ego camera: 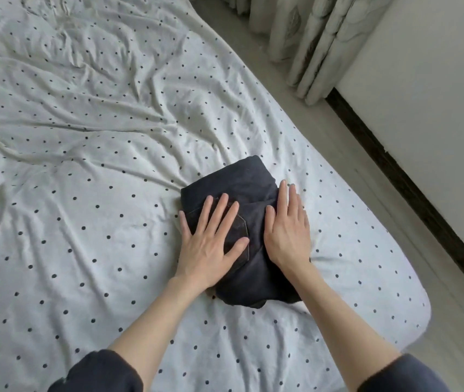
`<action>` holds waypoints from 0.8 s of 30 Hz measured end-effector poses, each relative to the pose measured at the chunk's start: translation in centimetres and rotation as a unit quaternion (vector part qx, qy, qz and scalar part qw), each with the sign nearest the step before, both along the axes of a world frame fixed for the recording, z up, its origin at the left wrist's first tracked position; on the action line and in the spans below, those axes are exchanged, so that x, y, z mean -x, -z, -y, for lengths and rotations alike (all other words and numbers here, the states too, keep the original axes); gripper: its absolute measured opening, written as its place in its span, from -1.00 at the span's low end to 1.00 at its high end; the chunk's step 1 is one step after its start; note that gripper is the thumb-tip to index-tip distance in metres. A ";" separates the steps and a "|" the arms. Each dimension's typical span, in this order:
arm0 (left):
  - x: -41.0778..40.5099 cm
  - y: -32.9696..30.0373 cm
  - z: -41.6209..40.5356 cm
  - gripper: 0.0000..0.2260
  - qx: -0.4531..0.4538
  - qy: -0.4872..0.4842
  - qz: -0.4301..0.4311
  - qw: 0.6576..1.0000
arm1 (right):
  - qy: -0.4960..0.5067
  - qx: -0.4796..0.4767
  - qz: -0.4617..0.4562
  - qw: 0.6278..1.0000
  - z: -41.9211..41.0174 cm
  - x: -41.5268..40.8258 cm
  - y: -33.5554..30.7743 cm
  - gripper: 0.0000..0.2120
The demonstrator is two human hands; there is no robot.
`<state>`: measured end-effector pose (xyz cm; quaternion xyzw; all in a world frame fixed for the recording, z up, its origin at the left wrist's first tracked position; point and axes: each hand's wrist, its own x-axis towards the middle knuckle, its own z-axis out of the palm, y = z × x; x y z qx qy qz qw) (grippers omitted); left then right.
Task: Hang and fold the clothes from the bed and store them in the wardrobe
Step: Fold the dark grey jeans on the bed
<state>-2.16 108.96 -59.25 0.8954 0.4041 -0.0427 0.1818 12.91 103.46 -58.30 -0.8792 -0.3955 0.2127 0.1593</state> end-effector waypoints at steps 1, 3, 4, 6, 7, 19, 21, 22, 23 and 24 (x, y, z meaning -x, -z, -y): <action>0.4 0.6 -0.2 -0.40 -0.010 0.003 -0.004 1.000 | -0.003 0.004 -0.014 1.000 -0.2 0.1 0.9 -0.45; 0.5 1.5 -0.4 -0.38 -0.032 0.004 -0.011 0.999 | -0.010 0.005 -0.020 1.000 -0.6 0.3 2.5 -0.42; 0.2 2.3 -0.5 -0.39 -0.040 0.009 -0.024 0.999 | -0.012 0.012 -0.018 1.000 -0.7 0.3 3.6 -0.42; -0.2 3.4 -0.4 -0.40 -0.053 0.013 -0.046 0.997 | -0.018 0.035 0.003 0.999 -0.7 0.3 5.2 -0.42; -0.4 4.1 -0.4 -0.40 -0.059 0.015 -0.058 0.996 | -0.020 0.053 0.014 0.998 -0.8 0.1 6.1 -0.41; -0.4 2.3 -0.8 -0.42 -0.019 0.025 -0.045 0.998 | -0.036 0.016 -0.176 0.984 -0.6 -2.6 4.0 -0.38; 0.5 1.1 -0.8 -0.45 0.024 0.025 0.055 0.998 | 0.008 -0.017 -0.251 0.968 0.7 -2.9 2.4 -0.37; 1.0 0.4 -0.8 -0.48 0.037 0.007 0.115 0.993 | 0.038 -0.023 -0.273 0.961 1.4 -3.0 1.9 -0.42; 1.4 0.0 -1.0 -0.51 0.037 -0.024 0.168 0.985 | 0.070 -0.015 -0.298 0.952 1.9 -3.2 1.8 -0.49; 1.7 -0.7 -1.1 -0.53 0.024 -0.072 0.204 0.976 | 0.099 -0.001 -0.338 0.936 2.2 -3.7 1.5 -0.57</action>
